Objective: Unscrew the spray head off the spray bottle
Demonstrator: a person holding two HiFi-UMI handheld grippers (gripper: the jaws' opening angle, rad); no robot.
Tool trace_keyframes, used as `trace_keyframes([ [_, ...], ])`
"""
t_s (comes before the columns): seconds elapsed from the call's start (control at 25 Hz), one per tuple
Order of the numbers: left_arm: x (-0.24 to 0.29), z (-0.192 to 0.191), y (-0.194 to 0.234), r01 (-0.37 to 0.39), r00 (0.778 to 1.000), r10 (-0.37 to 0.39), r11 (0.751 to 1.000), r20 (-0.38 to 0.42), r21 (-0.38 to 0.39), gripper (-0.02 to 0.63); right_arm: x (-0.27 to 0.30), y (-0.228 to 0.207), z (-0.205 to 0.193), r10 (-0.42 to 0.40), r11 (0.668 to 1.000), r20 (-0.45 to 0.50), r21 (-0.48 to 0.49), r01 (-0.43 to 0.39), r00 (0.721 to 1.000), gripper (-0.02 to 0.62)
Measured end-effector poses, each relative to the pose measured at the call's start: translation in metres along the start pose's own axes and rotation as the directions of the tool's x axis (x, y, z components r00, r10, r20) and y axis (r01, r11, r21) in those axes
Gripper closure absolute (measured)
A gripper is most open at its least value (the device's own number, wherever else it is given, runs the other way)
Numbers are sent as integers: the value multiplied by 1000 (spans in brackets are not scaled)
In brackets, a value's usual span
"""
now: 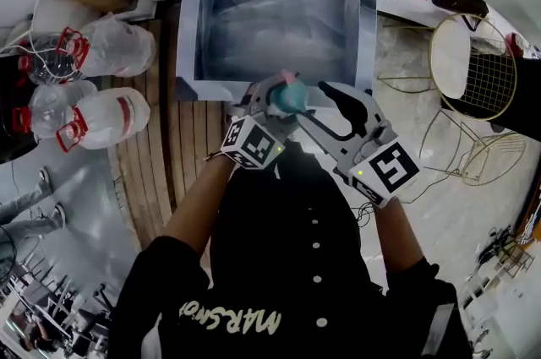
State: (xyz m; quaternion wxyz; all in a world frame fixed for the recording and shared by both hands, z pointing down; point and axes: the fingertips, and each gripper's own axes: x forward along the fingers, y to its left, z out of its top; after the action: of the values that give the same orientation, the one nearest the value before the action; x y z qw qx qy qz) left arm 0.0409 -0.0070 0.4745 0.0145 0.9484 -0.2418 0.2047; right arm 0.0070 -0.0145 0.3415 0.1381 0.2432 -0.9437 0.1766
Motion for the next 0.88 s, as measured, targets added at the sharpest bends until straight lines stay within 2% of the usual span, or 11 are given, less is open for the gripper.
trace_keyframes([
  [0.12, 0, 1, 0, -9, 1000, 9, 1000, -3, 5, 235, 18, 9, -13, 2, 999, -119, -35, -6, 993, 322],
  [0.24, 1, 1, 0, -10, 1000, 11, 1000, -6, 9, 235, 28, 7, -27, -56, 995, -219, -90, 37, 974, 325],
  [0.28, 1, 1, 0, -10, 1000, 10, 1000, -7, 7, 235, 29, 6, -30, -70, 993, -238, -113, 44, 969, 347],
  [0.32, 1, 1, 0, -9, 1000, 9, 1000, -6, 5, 235, 30, 6, -33, -77, 990, -246, -131, 46, 966, 390],
  [0.4, 2, 1, 1, -6, 1000, 6, 1000, -5, -1, 235, 31, 6, -33, -81, 987, -246, -153, 43, 966, 428],
  [0.64, 3, 0, 3, 3, 1000, -3, 1000, -10, -5, 235, 33, 6, -34, -85, 979, -264, -203, 31, 961, 428],
  [0.88, 3, 1, 2, 12, 1000, -12, 1000, -14, 0, 236, 33, 7, -36, -63, 956, -312, -290, -32, 948, 409],
])
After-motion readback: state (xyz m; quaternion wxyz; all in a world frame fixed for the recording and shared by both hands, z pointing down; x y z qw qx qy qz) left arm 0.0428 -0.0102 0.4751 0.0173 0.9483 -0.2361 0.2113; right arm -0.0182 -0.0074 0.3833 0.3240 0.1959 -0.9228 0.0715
